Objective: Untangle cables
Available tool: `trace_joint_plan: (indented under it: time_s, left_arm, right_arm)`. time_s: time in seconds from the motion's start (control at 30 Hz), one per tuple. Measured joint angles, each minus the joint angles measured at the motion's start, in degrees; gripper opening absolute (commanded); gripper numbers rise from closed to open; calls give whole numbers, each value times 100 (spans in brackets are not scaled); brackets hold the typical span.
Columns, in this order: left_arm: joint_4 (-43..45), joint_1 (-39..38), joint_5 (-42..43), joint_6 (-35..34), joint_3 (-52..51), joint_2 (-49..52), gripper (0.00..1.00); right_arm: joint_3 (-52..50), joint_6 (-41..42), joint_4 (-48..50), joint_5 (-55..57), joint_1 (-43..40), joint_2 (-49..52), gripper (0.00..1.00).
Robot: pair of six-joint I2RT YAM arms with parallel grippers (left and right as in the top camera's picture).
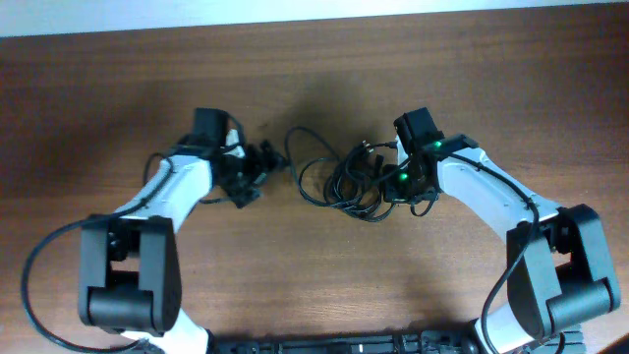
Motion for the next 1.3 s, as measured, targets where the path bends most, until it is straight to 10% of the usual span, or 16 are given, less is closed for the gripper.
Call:
trace_joint_plan:
  time_s: [0.27,0.5,0.87,1.3]
  left_arm:
    - [7,-1032,-7,-28,0,0,84]
    - [4,-1486,26,-258,-4,0,46]
    - [-17,-649,144,767,4,-691,80]
    - [-15,-1650,-160,348,55,-378,74]
  right_arm:
    - [0,0,-13,22,0,0,4]
    - [0,2,-17,63,0,0,4]
    - [0,0,-13,63,0,0,4]
    - [0,-2,-11,63,0,0,4]
